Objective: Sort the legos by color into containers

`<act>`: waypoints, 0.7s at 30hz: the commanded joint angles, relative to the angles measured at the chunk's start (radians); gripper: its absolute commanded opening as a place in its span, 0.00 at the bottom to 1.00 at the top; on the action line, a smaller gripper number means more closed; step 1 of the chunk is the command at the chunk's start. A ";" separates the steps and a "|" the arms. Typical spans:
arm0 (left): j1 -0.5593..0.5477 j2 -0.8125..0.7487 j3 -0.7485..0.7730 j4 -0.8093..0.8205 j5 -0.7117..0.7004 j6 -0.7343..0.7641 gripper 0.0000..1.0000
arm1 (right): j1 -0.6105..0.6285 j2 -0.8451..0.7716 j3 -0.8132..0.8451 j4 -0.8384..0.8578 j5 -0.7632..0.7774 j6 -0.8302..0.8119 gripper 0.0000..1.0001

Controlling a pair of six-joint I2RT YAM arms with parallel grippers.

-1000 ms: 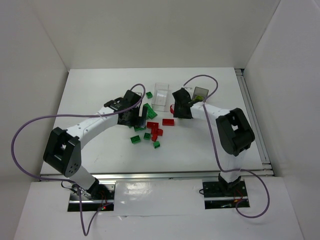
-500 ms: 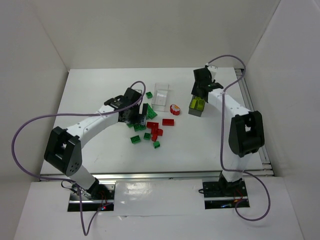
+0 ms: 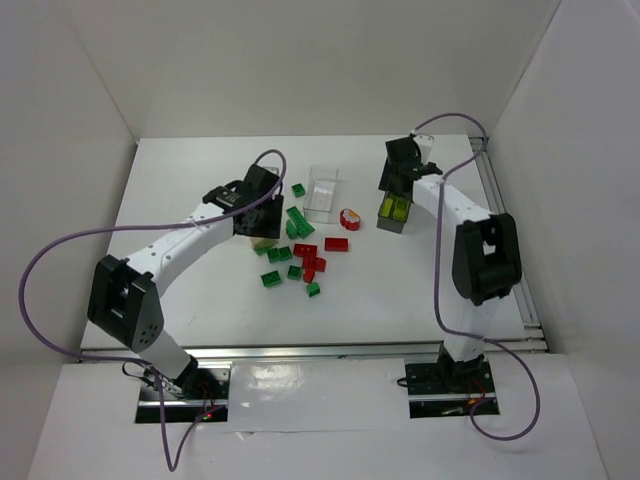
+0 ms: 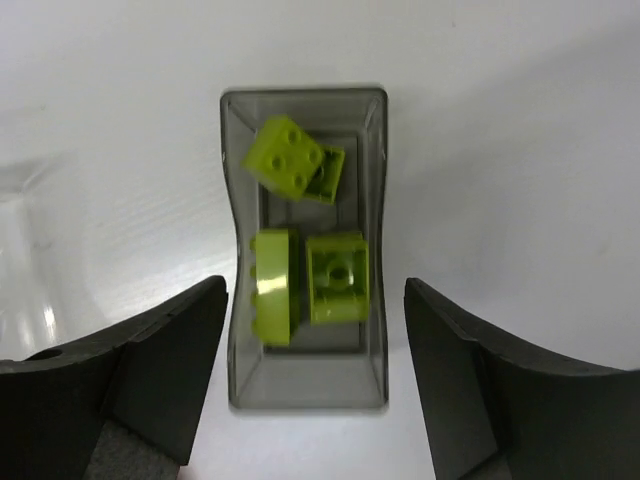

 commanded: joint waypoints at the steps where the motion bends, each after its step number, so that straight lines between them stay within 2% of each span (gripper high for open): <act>1: -0.047 -0.036 -0.010 0.023 0.001 0.027 0.57 | 0.035 -0.260 -0.133 0.062 -0.022 0.049 0.78; 3: -0.099 -0.045 -0.043 0.075 -0.013 0.061 0.56 | 0.052 -0.326 -0.201 0.086 -0.094 0.058 0.80; 5: -0.151 0.003 -0.043 0.075 0.001 0.061 0.63 | 0.083 -0.391 -0.283 0.076 -0.117 0.089 0.87; 7: -0.188 0.048 -0.029 0.037 0.001 0.017 0.79 | 0.094 -0.423 -0.338 0.051 -0.117 0.120 0.88; 8: -0.200 0.075 -0.029 0.037 0.001 0.001 0.83 | 0.109 -0.452 -0.352 0.051 -0.117 0.120 0.88; 10: -0.223 0.076 -0.040 0.043 0.013 -0.051 0.85 | 0.123 -0.480 -0.376 0.027 -0.117 0.129 0.90; 14: -0.320 0.074 -0.092 0.123 0.129 -0.094 0.99 | 0.123 -0.512 -0.398 0.002 -0.071 0.129 0.92; 16: -0.329 0.108 -0.092 0.123 0.139 -0.140 0.99 | 0.123 -0.512 -0.398 -0.009 -0.060 0.129 0.92; 19: -0.338 0.131 -0.104 0.133 0.139 -0.204 0.92 | 0.114 -0.512 -0.398 -0.009 -0.060 0.129 0.92; 21: -0.348 0.145 -0.104 0.133 0.113 -0.265 0.90 | 0.114 -0.512 -0.398 -0.009 -0.060 0.120 0.92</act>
